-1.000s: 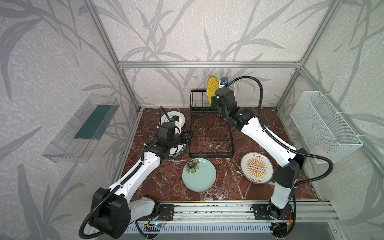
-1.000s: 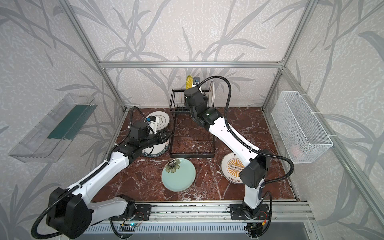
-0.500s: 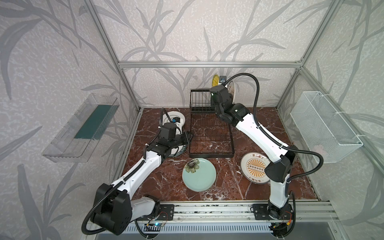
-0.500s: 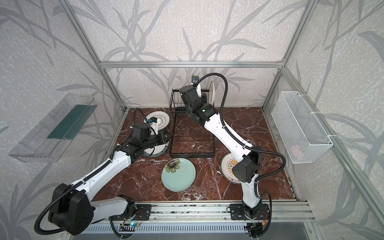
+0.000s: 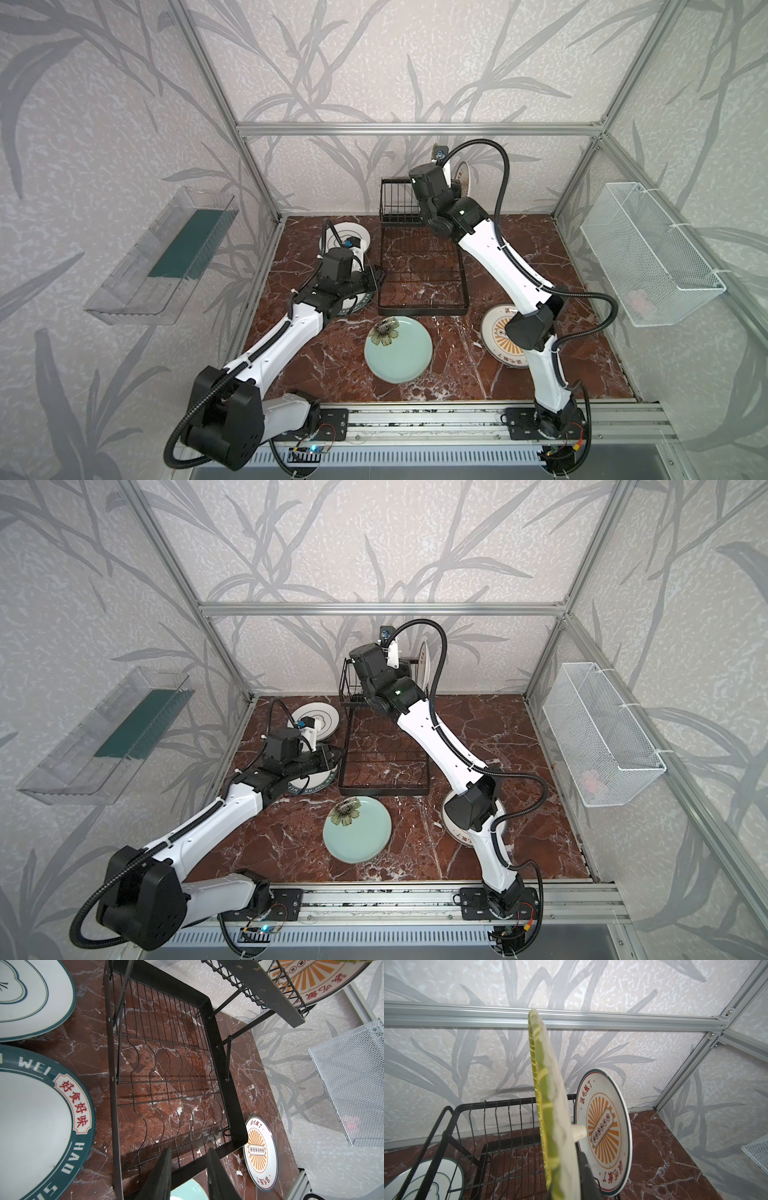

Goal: Load plates into a dish rack
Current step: Place the plate on the dish rack.

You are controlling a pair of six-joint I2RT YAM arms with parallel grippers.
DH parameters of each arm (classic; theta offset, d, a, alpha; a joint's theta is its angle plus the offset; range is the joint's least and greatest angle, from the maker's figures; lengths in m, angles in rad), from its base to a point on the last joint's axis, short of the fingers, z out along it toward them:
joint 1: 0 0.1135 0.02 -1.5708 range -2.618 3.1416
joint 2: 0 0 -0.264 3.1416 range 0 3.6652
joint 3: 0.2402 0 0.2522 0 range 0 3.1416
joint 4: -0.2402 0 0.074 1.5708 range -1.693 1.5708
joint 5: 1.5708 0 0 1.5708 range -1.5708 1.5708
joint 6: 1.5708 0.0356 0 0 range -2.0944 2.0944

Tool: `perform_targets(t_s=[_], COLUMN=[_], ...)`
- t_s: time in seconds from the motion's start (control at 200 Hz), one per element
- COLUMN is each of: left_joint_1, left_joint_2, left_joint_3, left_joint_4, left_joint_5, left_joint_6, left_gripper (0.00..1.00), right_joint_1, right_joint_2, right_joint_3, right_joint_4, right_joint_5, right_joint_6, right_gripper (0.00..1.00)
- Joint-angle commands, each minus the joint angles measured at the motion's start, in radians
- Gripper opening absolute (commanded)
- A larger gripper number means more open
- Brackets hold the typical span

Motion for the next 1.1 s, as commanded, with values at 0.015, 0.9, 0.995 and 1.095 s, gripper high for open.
perform_targets(t_s=[0.015,0.9,0.995,1.095], left_joint_1=[0.002,0.01,0.012,0.015], left_joint_2=[0.012,0.058,0.061,0.067], left_joint_3=[-0.005,0.015,0.017,0.02], left_joint_4=[0.019,0.034,0.034,0.034], left_joint_5=[-0.005,0.005,0.009,0.01], left_joint_6=[0.008,0.009,0.01,0.01], left_gripper=[0.29,0.29,0.29,0.29], right_joint_1=[-0.01,-0.065,-0.066,-0.071], right_joint_2=[0.018,0.089,0.112,0.129], right_joint_3=[0.061,0.09,0.12,0.143], right_joint_4=[-0.046,-0.108,-0.129,-0.143], right_joint_5=[0.049,0.034,0.034,0.032], right_joint_6=[0.025,0.047,0.053,0.058], right_gripper=[0.0,0.0,0.0,0.0])
